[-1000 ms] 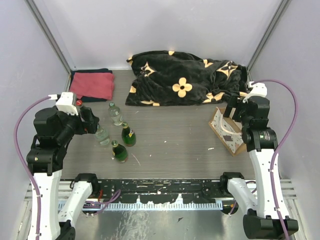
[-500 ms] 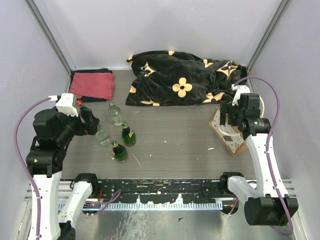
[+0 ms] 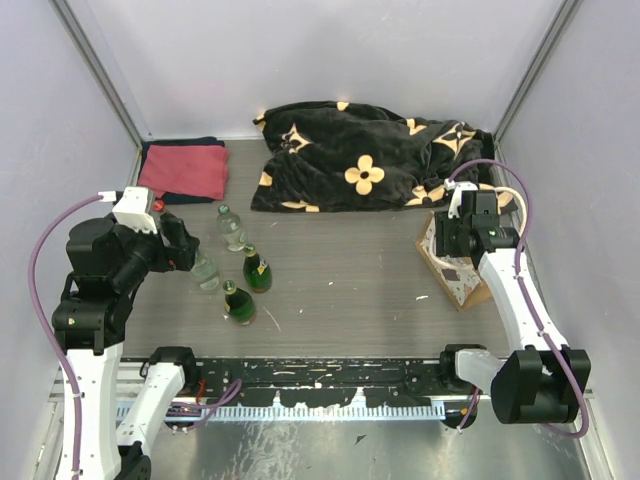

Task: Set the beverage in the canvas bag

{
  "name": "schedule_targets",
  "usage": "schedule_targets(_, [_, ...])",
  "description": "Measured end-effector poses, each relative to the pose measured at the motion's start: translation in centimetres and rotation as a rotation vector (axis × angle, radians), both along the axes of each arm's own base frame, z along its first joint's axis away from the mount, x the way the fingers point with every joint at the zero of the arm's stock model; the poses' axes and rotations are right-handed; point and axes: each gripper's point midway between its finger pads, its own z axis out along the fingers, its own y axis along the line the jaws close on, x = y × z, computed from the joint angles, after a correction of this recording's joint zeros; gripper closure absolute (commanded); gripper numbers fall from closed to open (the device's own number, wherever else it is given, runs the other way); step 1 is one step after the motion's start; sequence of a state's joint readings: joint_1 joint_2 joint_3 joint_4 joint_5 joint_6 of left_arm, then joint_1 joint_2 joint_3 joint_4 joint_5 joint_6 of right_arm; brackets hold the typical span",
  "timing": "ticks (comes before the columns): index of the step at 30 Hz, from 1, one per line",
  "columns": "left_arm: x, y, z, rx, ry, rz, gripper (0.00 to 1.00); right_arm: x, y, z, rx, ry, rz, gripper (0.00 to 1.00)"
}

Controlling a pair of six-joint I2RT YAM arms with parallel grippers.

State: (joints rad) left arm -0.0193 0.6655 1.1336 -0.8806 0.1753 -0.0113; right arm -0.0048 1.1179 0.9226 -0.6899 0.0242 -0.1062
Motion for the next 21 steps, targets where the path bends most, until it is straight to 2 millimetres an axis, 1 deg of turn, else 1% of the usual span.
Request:
schedule_targets(1, [0.0,0.0,0.0,0.000,0.000,0.000,0.02,0.0,0.1,-0.2,0.001,0.005,0.003,0.72])
schedule_targets(3, [0.0,0.0,0.0,-0.001,0.000,-0.002,0.02,0.0,0.3,-0.5,0.005,0.012,0.005,0.93])
schedule_targets(4, [0.0,-0.1,0.0,-0.001,0.001,-0.003,0.02,0.1,0.5,-0.5,0.009,0.013,0.006,0.98])
schedule_targets(10, [0.1,-0.2,-0.1,-0.005,0.005,-0.009,0.02,0.2,2.1,-0.5,0.016,0.011,0.009,0.99])
schedule_targets(16, [0.0,-0.3,-0.1,-0.007,0.006,-0.012,0.02,0.2,5.1,0.6,0.020,-0.017,0.008,0.99])
schedule_targets(21, [-0.1,-0.3,-0.2,-0.007,0.009,-0.013,0.02,-0.4,7.8,1.5,0.029,-0.036,-0.015,0.99])
